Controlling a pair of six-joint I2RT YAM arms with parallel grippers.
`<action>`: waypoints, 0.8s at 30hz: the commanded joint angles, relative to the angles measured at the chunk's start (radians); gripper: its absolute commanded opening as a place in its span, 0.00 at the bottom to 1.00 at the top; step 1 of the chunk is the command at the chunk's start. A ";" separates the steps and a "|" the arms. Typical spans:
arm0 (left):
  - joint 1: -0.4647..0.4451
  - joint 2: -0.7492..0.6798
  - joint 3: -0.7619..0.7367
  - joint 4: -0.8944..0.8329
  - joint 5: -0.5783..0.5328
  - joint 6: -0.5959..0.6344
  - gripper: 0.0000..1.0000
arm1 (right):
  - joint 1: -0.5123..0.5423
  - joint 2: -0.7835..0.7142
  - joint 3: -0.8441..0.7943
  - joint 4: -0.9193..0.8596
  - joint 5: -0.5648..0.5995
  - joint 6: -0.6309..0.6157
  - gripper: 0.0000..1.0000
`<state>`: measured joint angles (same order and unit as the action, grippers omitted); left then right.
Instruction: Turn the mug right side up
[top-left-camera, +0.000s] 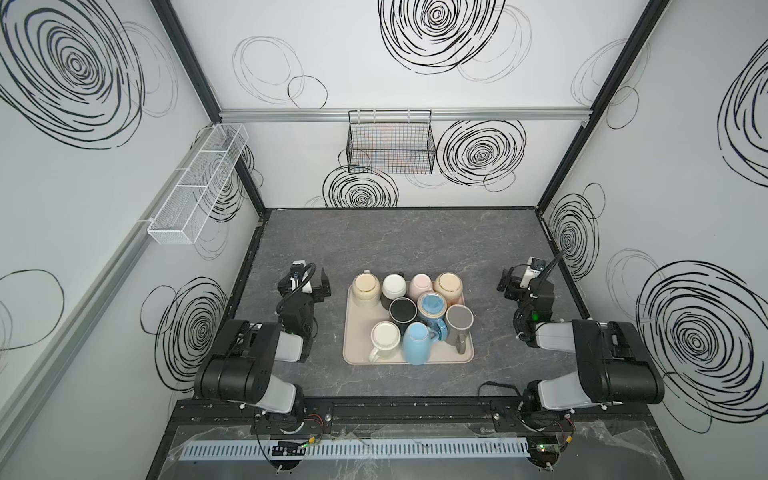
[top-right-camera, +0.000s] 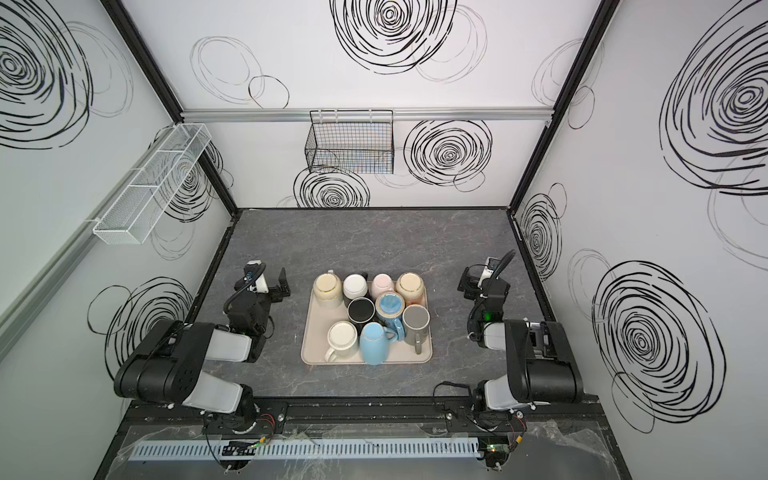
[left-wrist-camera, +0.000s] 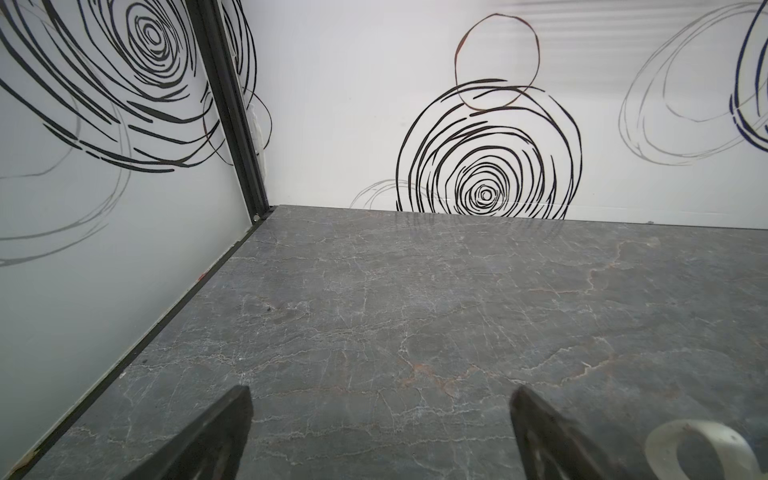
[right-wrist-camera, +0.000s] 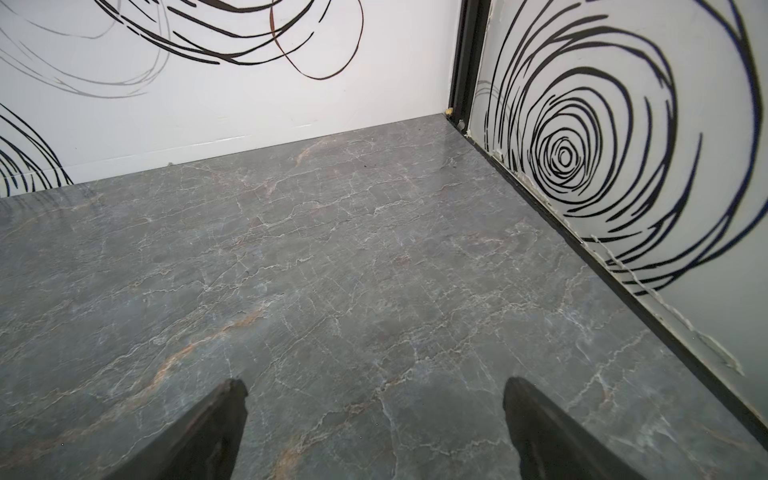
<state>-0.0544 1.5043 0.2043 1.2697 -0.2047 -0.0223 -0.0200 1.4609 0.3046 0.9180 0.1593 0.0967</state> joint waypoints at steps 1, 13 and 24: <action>-0.008 -0.009 0.006 0.037 -0.010 0.015 0.99 | 0.006 0.001 -0.003 0.036 0.016 0.006 1.00; -0.009 -0.008 0.006 0.037 -0.011 0.016 0.99 | 0.006 0.002 -0.004 0.037 0.016 0.006 1.00; 0.027 -0.007 0.001 0.050 0.083 0.000 0.99 | 0.006 0.001 -0.004 0.036 0.015 0.006 1.00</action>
<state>-0.0372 1.5043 0.2043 1.2697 -0.1501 -0.0235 -0.0200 1.4609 0.3046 0.9176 0.1593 0.0967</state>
